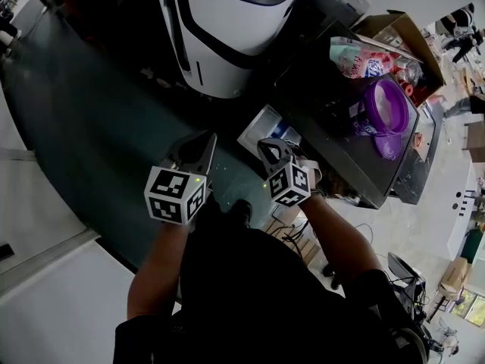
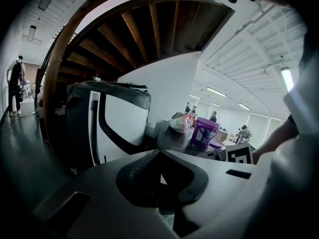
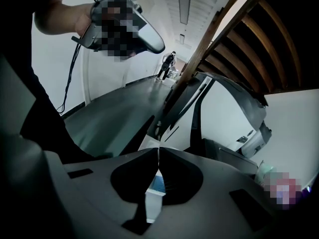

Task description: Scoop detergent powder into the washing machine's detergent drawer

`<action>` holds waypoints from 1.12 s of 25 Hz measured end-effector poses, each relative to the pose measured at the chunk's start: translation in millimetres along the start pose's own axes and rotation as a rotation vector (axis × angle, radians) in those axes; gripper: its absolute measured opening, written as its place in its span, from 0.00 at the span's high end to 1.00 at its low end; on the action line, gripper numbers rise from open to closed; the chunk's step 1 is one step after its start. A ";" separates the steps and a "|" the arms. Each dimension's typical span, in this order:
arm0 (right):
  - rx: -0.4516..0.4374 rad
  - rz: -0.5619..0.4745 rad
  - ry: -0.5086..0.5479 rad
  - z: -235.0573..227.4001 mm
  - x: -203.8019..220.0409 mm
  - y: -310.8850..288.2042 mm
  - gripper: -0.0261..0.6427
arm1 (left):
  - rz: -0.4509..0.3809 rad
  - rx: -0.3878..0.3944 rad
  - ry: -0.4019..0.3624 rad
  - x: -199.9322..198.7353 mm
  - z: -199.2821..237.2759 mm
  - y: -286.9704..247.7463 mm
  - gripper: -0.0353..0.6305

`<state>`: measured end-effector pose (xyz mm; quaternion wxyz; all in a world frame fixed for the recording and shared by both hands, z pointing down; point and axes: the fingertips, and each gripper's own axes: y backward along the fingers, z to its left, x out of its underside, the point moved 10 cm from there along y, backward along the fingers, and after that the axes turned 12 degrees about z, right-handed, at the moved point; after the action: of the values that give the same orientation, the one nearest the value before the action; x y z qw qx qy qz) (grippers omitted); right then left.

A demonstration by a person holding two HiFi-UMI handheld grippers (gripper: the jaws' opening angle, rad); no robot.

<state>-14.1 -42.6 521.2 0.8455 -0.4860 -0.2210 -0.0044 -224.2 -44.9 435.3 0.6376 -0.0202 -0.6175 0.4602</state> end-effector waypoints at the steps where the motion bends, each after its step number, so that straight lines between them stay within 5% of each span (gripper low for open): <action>1: 0.000 -0.002 0.001 -0.5 -0.6 0.8 0.93 | 0.001 0.000 0.000 -0.3 -0.2 -0.1 0.94; 16: -0.017 -0.004 -0.025 -0.9 0.6 3.8 0.93 | -0.004 -0.001 -0.015 -4.6 -6.2 1.3 0.94; 24: -0.016 -0.051 -0.129 -16.5 4.7 10.6 0.93 | -0.008 -0.001 -0.021 -6.7 -8.8 0.0 0.94; 28: -0.048 -0.090 -0.279 -29.3 10.9 15.2 0.93 | -0.015 0.003 -0.028 -10.9 -11.9 -0.5 0.94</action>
<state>9.9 -56.4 500.3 0.7937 -0.4914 -0.3581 0.0200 -212.2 -45.5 424.4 0.6326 -0.0082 -0.6257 0.4564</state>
